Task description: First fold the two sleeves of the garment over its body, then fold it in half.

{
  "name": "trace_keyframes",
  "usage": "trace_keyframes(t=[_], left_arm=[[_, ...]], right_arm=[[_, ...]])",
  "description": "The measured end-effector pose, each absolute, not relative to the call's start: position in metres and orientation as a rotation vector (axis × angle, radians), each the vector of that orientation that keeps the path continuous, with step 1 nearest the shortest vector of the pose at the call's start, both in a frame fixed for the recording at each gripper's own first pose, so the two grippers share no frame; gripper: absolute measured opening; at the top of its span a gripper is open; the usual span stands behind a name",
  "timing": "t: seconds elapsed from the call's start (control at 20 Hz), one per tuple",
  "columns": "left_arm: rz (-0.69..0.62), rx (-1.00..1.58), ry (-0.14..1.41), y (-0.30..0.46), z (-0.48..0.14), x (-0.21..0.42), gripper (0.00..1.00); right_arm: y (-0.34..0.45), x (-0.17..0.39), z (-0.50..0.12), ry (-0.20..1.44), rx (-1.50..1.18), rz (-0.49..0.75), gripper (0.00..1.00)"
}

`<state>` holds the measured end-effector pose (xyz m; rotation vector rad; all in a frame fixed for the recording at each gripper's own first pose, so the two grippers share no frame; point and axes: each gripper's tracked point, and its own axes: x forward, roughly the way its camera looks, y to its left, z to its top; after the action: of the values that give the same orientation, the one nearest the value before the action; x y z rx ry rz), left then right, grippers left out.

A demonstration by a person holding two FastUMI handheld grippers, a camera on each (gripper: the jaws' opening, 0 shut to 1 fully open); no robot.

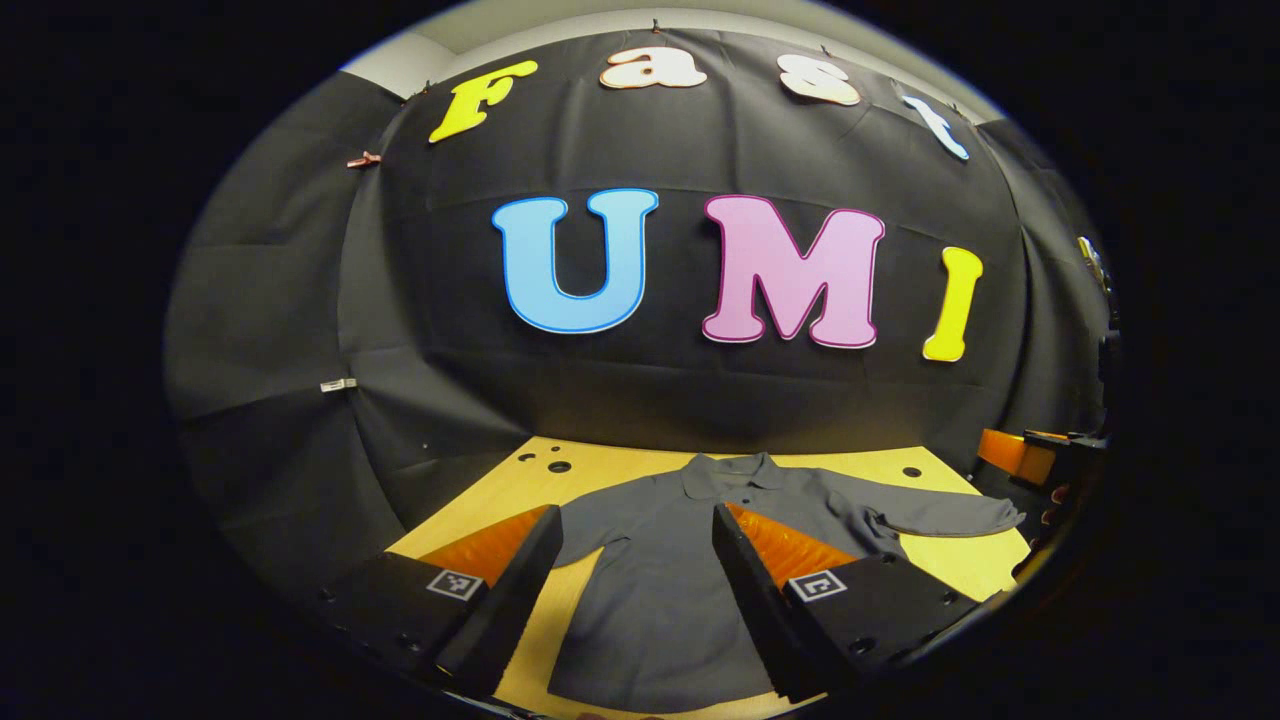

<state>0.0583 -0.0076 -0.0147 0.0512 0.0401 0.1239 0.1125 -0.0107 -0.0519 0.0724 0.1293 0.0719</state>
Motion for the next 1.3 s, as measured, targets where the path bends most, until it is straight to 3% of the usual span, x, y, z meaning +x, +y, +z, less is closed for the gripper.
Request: trace_keyframes(t=[0.35, 1.3], left_arm=[[0.131, 0.06, 0.081, -0.016, -0.032, 0.069, 0.95], [0.168, 0.033, 0.226, -0.014, -0.075, 0.105, 0.95]], right_arm=[[-0.049, 0.144, -0.08, 0.201, 0.079, -0.001, 0.99], [-0.247, 0.252, -0.183, 0.494, 0.115, -0.423, 0.99]])
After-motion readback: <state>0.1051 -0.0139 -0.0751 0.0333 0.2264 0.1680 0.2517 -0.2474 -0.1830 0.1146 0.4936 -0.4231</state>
